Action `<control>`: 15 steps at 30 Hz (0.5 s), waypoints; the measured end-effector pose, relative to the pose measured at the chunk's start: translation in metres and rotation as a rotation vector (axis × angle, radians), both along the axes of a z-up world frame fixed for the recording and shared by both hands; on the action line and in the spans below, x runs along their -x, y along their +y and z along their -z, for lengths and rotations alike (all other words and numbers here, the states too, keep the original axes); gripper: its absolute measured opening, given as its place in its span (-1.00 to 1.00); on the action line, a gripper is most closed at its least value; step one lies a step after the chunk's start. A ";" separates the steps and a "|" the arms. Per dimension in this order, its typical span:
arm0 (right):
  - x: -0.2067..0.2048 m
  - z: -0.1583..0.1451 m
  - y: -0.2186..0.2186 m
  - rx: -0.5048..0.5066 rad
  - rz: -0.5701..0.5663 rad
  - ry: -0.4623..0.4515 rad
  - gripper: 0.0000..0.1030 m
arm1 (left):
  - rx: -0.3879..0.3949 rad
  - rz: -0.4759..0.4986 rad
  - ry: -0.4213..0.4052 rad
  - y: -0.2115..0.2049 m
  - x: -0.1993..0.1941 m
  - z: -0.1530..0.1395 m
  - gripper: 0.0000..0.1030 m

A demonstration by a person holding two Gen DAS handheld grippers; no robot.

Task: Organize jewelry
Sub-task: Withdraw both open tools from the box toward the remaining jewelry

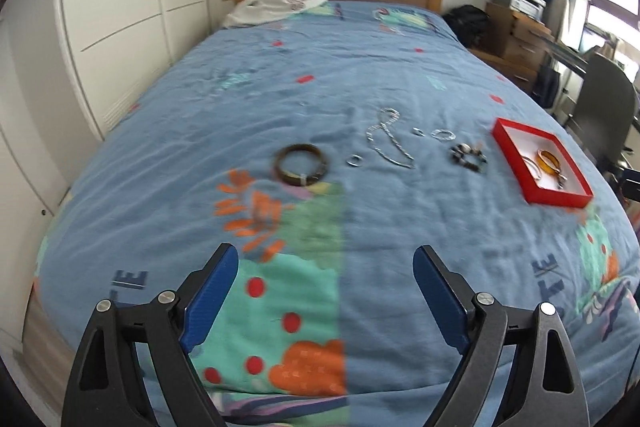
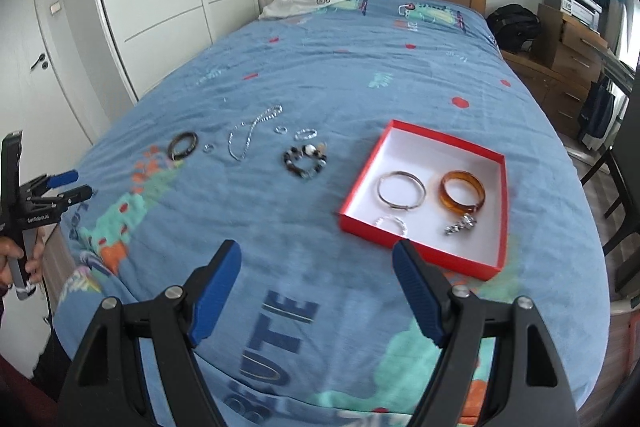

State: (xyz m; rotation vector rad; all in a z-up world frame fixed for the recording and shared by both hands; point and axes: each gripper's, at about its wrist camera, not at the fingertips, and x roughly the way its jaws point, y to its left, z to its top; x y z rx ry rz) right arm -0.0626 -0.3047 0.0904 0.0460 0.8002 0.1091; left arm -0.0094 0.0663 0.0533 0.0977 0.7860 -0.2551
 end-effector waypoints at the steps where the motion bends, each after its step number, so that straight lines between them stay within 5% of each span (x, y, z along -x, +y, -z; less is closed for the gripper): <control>1: -0.001 0.000 0.003 -0.002 0.005 -0.005 0.50 | 0.002 -0.003 -0.007 0.004 0.000 0.000 0.72; 15: -0.056 0.022 0.055 0.002 0.021 -0.027 0.50 | 0.062 -0.030 0.014 0.008 -0.037 0.030 0.71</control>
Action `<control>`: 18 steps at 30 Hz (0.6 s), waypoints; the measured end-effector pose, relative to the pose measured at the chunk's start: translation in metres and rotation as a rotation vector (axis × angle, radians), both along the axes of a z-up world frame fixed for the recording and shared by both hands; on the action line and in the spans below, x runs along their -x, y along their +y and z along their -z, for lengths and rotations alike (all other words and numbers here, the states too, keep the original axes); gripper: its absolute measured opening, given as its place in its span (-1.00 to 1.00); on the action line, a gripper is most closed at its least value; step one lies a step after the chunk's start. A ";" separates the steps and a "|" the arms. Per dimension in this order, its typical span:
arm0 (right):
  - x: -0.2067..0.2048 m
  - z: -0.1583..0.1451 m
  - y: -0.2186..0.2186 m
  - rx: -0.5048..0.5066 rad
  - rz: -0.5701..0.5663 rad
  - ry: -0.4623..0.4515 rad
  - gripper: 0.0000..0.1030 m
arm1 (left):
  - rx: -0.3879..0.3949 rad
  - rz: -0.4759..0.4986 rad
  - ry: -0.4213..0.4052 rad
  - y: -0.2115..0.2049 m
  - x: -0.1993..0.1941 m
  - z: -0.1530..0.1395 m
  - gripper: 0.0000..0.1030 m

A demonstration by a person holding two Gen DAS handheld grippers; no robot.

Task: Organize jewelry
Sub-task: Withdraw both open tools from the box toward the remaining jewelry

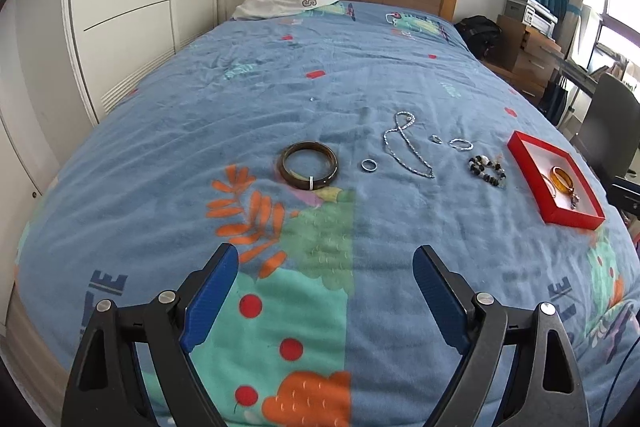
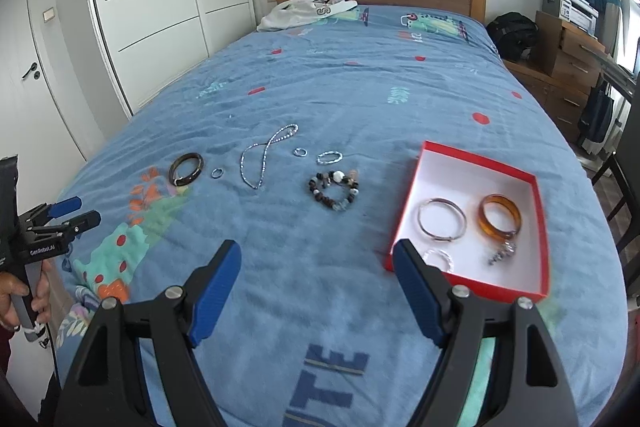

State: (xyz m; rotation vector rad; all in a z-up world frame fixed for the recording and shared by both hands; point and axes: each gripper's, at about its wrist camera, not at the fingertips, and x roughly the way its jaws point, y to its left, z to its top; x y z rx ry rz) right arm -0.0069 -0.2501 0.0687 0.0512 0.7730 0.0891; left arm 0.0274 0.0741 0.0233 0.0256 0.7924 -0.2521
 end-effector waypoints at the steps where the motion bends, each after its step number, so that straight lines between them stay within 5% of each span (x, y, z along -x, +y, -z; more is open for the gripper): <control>1: -0.005 0.005 0.002 -0.003 0.001 0.003 0.50 | 0.003 -0.002 0.003 0.000 -0.004 0.002 0.70; 18: -0.115 0.086 0.017 -0.042 0.150 0.088 0.51 | 0.068 0.115 0.070 -0.063 -0.106 0.049 0.48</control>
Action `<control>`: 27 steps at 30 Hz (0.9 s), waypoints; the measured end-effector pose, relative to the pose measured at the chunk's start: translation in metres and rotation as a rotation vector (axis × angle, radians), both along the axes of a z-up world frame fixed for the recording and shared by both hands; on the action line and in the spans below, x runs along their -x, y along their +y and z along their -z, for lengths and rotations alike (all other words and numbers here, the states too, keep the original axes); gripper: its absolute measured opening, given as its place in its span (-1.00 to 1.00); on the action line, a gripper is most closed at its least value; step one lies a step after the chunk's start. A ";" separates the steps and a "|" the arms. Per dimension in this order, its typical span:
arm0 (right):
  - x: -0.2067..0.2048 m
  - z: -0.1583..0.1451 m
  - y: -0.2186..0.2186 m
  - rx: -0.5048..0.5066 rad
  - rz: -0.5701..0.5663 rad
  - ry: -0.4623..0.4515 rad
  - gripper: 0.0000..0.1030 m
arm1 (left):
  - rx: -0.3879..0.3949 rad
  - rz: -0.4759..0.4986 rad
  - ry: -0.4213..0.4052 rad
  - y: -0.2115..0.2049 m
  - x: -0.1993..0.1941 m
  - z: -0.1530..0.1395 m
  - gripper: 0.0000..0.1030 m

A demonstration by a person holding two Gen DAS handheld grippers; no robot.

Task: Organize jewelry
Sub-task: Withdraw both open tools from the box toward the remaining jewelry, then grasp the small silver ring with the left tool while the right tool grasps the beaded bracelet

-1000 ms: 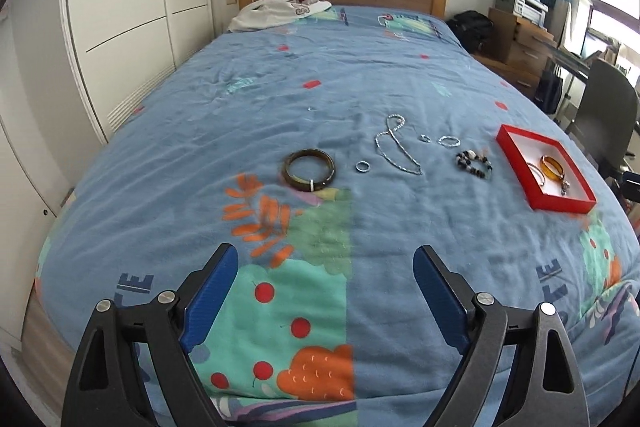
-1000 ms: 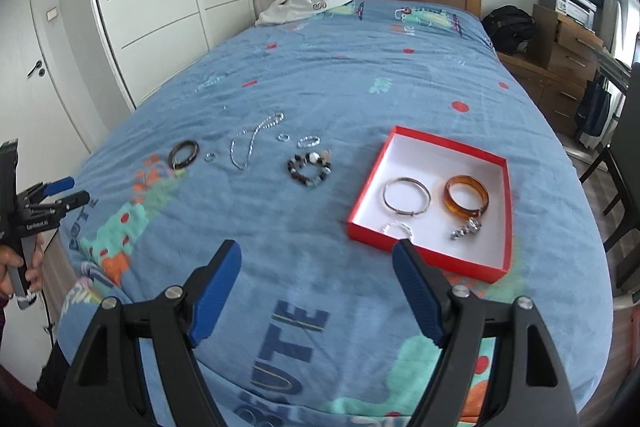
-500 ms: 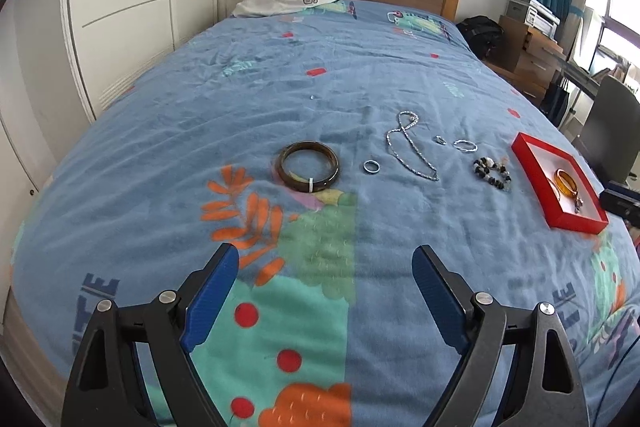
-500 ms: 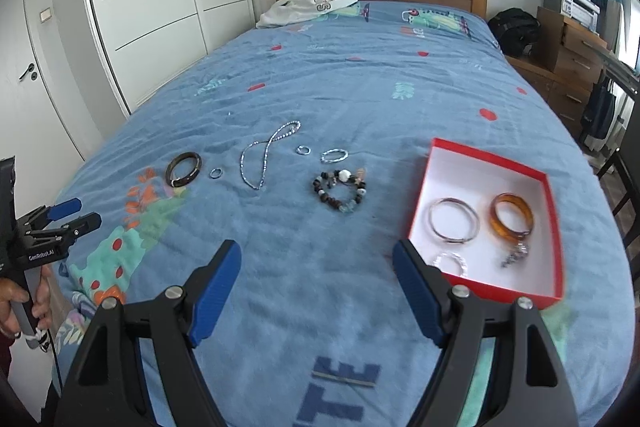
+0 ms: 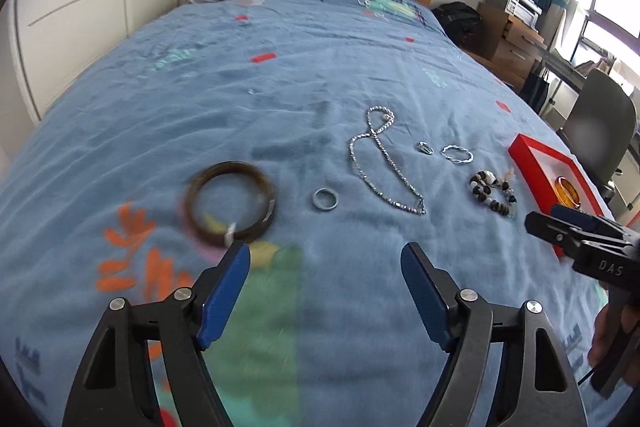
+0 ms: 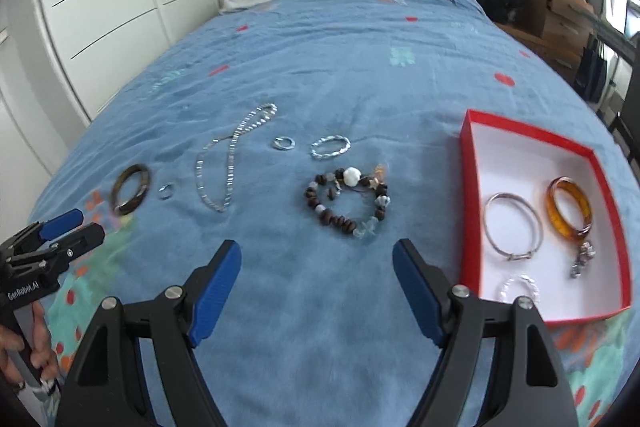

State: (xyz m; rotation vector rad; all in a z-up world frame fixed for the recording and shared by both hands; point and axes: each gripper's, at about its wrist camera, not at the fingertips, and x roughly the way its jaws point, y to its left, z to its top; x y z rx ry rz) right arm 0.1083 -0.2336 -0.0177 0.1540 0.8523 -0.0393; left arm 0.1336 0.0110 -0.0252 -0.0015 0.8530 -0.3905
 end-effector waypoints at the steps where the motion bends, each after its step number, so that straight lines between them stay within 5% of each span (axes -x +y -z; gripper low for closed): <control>1: -0.006 0.004 -0.001 -0.005 0.007 0.009 0.50 | -0.002 0.001 0.010 -0.004 -0.006 0.005 0.48; 18: -0.060 0.045 -0.011 0.000 0.090 0.031 0.51 | 0.014 -0.059 0.058 -0.021 -0.054 0.049 0.41; 27: -0.075 0.048 -0.010 0.030 0.077 0.031 0.52 | 0.028 -0.055 0.038 -0.026 -0.065 0.049 -0.22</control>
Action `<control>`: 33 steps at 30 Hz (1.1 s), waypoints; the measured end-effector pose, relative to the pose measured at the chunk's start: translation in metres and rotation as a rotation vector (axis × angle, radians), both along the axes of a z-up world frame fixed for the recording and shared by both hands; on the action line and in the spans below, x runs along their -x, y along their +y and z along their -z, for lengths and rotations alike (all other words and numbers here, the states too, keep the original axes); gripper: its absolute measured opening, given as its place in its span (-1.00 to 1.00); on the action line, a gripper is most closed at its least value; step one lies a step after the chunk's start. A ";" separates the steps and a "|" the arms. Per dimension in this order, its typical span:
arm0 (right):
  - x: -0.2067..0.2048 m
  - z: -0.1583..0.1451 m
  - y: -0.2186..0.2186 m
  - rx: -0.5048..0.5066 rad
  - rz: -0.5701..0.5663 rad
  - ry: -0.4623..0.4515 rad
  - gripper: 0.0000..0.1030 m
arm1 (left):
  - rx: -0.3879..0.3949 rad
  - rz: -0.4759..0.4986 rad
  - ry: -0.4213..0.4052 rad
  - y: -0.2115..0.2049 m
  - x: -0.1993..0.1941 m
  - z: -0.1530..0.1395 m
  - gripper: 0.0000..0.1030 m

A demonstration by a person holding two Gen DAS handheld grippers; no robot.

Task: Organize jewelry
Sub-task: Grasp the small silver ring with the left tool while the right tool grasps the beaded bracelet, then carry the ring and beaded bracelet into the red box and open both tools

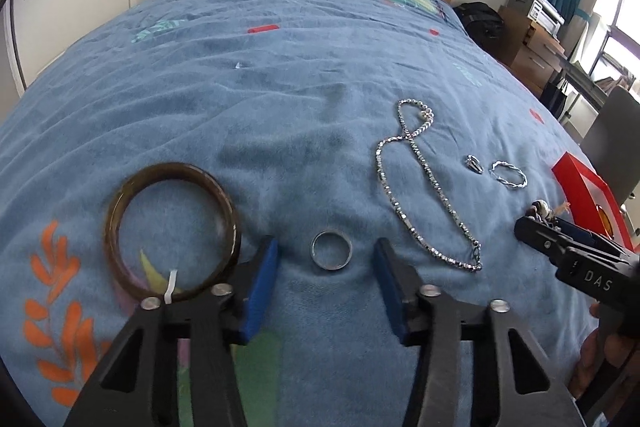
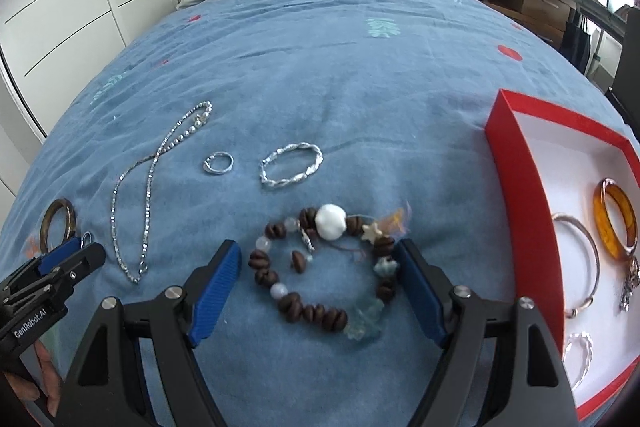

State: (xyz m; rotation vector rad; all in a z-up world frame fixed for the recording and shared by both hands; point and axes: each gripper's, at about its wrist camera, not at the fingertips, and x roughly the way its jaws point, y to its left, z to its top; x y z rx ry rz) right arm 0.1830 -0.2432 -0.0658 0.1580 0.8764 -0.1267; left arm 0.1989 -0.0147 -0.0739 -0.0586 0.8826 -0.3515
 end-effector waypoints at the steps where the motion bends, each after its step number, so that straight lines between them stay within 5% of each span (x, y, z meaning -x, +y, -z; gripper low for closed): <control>1: 0.000 0.000 0.001 0.005 -0.003 -0.001 0.49 | 0.000 0.002 -0.003 -0.001 0.000 0.000 -0.37; 5: 0.002 0.001 0.003 0.024 -0.018 -0.008 0.34 | -0.006 0.017 -0.006 -0.006 0.002 0.001 -0.61; 7: 0.003 0.000 0.003 0.028 -0.023 -0.013 -0.20 | -0.014 0.021 -0.011 -0.007 0.003 0.001 -0.61; 10: 0.004 -0.001 0.000 0.001 -0.033 -0.014 -0.62 | -0.009 0.019 -0.009 -0.007 0.004 -0.001 -0.61; 19: 0.016 -0.020 0.003 -0.075 -0.106 -0.046 -0.63 | -0.013 0.012 -0.007 -0.004 0.017 -0.017 -0.61; 33: 0.083 -0.096 -0.017 -0.098 -0.092 -0.168 -0.64 | 0.029 0.062 -0.071 -0.015 0.062 -0.083 -0.61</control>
